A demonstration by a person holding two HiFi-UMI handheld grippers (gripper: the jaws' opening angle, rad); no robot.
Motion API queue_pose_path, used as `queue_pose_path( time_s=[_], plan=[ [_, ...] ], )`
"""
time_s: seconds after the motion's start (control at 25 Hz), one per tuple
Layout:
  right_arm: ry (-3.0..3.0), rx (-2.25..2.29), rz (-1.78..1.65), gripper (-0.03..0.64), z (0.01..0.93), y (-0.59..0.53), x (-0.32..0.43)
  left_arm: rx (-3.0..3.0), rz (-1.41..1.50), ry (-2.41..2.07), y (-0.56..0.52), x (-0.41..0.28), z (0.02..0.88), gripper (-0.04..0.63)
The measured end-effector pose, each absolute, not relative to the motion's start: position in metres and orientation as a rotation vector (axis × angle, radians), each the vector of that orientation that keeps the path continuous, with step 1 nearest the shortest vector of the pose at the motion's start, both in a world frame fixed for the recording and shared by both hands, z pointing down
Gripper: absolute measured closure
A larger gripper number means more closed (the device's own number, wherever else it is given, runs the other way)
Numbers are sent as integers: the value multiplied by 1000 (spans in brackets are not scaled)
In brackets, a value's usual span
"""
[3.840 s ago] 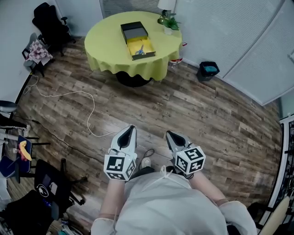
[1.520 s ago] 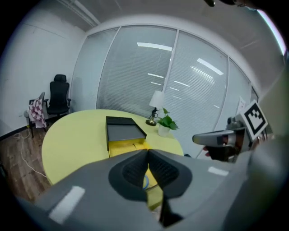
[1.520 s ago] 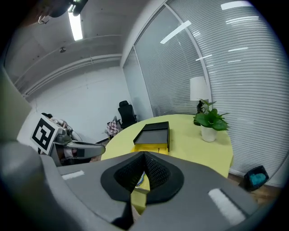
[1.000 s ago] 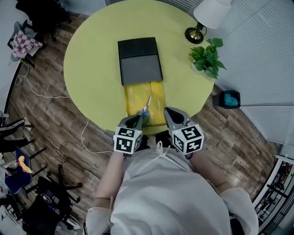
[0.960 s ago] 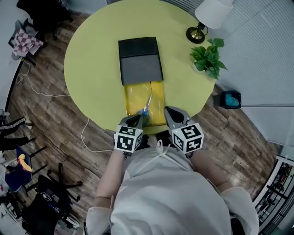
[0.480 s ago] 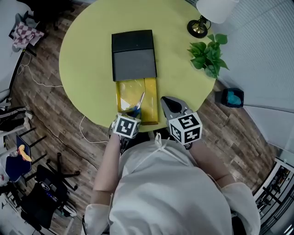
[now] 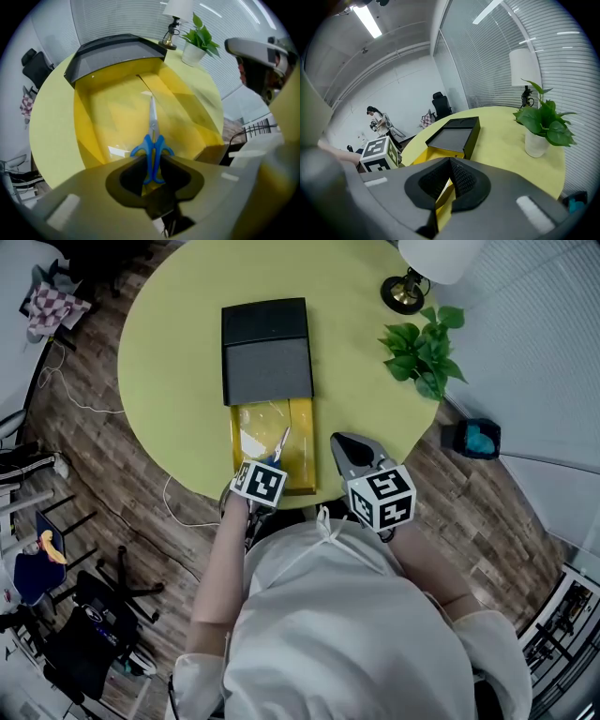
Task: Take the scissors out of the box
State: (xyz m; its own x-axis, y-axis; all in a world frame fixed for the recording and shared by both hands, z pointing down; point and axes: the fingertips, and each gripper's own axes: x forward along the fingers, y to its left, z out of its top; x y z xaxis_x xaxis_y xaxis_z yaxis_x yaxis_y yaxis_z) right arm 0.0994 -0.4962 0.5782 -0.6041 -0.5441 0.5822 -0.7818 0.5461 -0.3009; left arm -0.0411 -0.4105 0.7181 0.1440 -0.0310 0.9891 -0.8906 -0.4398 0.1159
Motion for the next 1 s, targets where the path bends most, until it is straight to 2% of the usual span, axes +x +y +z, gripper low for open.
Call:
queue_pose_path(
  time_s=[0.64, 1.0],
  plan=[
    [-2341, 1197, 760, 617, 565, -487, 121, 1696, 1393, -865, -407, -40, 717, 506],
    [-2322, 1262, 735, 617, 554, -477, 119, 1844, 1333, -892, -411, -36, 688, 508]
  ],
)
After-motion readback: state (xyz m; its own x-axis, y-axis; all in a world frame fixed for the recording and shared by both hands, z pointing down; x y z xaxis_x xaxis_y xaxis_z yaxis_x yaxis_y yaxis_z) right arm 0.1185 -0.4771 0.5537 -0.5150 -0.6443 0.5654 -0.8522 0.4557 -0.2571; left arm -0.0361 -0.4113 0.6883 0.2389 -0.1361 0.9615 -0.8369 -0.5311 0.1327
